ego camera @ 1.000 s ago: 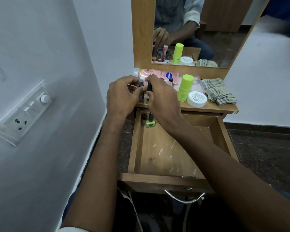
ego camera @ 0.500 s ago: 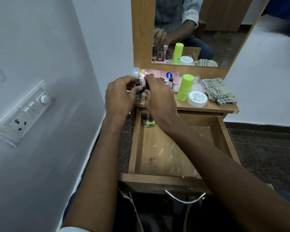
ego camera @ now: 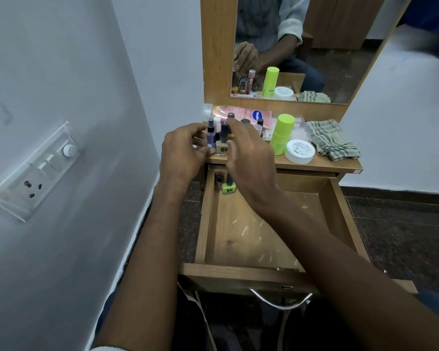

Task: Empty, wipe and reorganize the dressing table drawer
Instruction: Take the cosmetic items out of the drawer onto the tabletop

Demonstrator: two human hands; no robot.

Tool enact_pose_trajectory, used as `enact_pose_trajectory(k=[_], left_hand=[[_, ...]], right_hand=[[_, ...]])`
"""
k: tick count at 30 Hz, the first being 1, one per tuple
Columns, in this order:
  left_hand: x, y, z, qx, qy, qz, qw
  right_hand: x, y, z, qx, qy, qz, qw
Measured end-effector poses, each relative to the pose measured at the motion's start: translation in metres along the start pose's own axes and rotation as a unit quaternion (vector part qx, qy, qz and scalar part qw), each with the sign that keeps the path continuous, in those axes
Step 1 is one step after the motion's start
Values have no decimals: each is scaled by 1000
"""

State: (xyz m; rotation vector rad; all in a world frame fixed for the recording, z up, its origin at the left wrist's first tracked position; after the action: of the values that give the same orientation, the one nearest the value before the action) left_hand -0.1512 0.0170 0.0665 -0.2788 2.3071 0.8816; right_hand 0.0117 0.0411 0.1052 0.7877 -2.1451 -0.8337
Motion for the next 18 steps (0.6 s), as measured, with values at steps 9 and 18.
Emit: enact_pose_trajectory(k=[9, 18], left_hand=[[-3, -10, -19, 22, 8, -27, 999], [9, -37, 35, 281, 12, -97, 955]], right_hand=[[-44, -41, 36, 263, -91, 106, 955], [-67, -63, 47, 333, -145, 147, 920]])
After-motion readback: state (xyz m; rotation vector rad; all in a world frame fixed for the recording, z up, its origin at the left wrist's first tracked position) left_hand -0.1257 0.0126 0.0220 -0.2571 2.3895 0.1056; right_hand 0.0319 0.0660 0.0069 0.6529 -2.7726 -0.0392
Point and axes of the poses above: each hand's wrist, its own y-axis towards the middle knuckle, its own z-axis out of the palm, x = y × z, the point moved 10 cm from there along y, towards the middle knuckle, and after that the axes turned 8 degrees about z, right-handed, at the moved point
